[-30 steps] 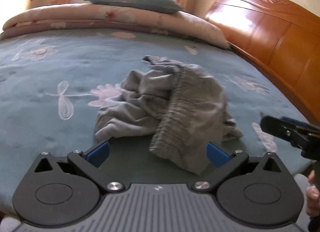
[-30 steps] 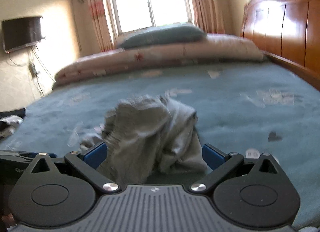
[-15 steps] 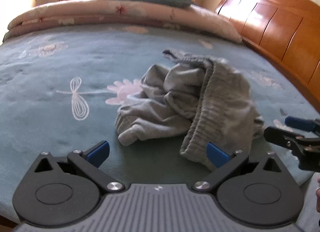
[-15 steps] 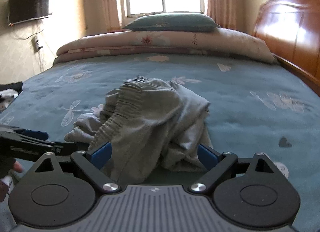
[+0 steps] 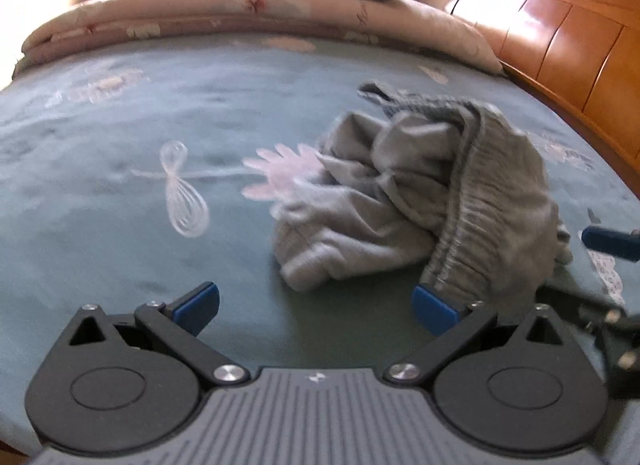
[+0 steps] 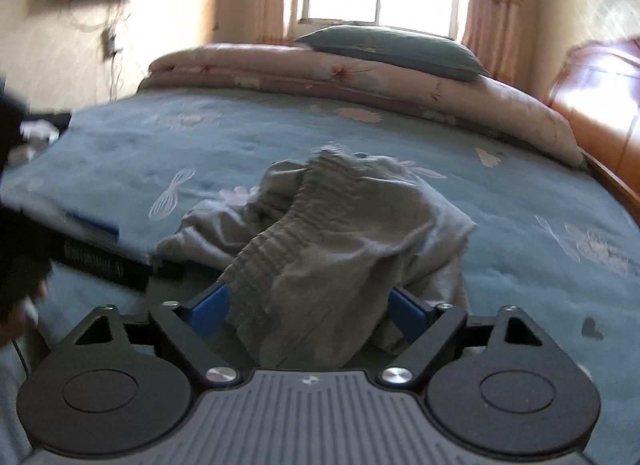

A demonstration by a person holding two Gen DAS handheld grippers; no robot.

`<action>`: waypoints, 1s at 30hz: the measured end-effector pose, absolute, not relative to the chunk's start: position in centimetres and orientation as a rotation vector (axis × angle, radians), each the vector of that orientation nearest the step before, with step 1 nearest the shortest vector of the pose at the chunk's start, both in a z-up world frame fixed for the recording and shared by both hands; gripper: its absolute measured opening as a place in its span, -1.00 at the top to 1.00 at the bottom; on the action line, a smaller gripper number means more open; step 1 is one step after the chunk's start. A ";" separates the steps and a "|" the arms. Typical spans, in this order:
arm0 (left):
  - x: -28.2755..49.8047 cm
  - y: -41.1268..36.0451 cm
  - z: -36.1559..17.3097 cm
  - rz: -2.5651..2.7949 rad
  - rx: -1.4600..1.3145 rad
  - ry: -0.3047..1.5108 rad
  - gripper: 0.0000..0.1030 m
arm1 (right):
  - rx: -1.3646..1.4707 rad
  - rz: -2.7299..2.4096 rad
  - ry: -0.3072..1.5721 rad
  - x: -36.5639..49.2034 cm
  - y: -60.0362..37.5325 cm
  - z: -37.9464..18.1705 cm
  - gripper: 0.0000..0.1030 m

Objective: Fold clothes
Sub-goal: 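Move both grippers toward the elastic waistband of the grey sweatpants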

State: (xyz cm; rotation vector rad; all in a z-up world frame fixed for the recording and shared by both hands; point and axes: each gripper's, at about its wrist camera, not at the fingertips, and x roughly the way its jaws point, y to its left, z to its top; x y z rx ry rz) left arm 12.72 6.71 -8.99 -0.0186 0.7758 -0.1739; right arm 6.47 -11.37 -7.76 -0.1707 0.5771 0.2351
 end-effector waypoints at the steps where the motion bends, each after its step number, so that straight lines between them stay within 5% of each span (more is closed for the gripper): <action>1: 12.8 7.1 -8.9 -0.162 -0.003 0.775 -0.99 | -0.194 0.240 0.580 6.5 -10.7 -7.9 -0.64; 14: 12.7 10.4 -8.0 -0.167 0.029 0.755 -0.87 | -0.559 0.177 0.600 7.1 -3.3 -11.5 -0.51; 30: 14.5 4.8 -7.6 -0.433 -0.041 0.794 -0.88 | -0.465 -0.074 0.625 7.8 -12.2 -10.1 -0.52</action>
